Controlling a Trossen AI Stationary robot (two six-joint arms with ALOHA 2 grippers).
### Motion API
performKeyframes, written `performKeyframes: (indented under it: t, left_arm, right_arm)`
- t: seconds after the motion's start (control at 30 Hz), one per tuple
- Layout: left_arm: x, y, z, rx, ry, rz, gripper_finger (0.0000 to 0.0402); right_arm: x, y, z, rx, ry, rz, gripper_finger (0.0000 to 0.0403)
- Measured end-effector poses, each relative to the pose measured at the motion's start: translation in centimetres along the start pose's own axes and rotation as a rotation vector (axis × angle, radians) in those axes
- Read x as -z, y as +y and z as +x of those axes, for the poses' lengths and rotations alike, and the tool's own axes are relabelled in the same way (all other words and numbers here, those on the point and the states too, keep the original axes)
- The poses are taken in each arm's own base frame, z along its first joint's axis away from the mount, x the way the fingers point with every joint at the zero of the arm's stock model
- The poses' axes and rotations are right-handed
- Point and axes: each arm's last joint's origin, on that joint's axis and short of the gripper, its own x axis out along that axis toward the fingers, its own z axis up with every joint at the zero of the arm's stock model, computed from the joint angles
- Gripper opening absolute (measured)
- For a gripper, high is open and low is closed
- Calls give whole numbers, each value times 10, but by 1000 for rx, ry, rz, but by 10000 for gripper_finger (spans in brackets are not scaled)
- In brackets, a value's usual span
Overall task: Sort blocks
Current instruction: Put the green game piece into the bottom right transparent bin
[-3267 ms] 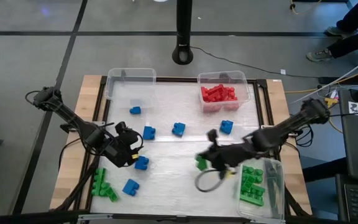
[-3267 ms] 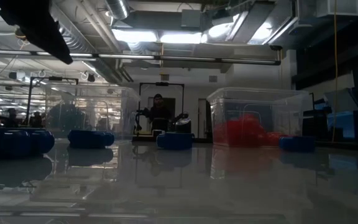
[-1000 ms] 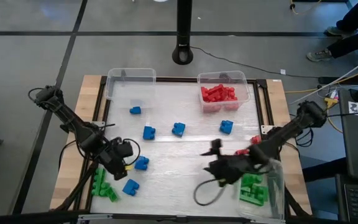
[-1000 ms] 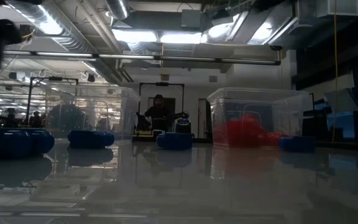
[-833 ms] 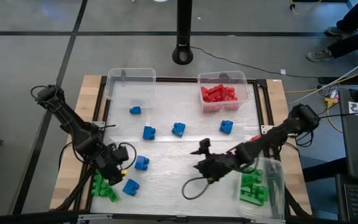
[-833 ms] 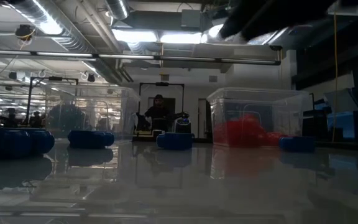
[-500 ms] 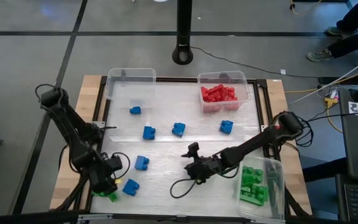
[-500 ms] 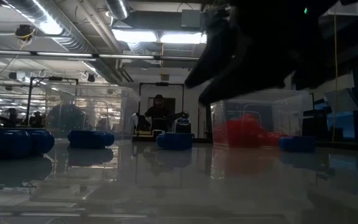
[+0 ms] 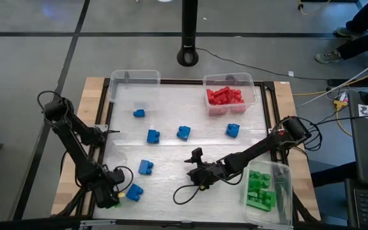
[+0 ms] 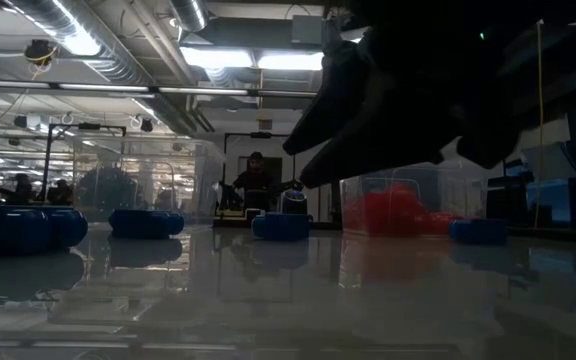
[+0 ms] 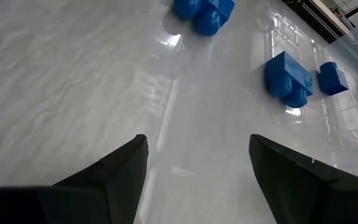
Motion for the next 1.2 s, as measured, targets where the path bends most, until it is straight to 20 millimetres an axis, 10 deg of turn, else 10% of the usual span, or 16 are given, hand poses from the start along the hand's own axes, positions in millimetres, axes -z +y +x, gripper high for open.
performKeyframes:
  t: [0.5,1.0,1.2]
  left_arm:
    - [5,7,27,-98,-11,42,275]
    - [-2,7,31,-130,-174,170,22]
    - [-2,4,13,-100,-206,166,16]
  right_arm:
    - [-1,0,0,8,-11,6,277]
    - [-1,0,0,9,-9,-1,277]
    - [-4,-4,-6,-7,-19,-51,277]
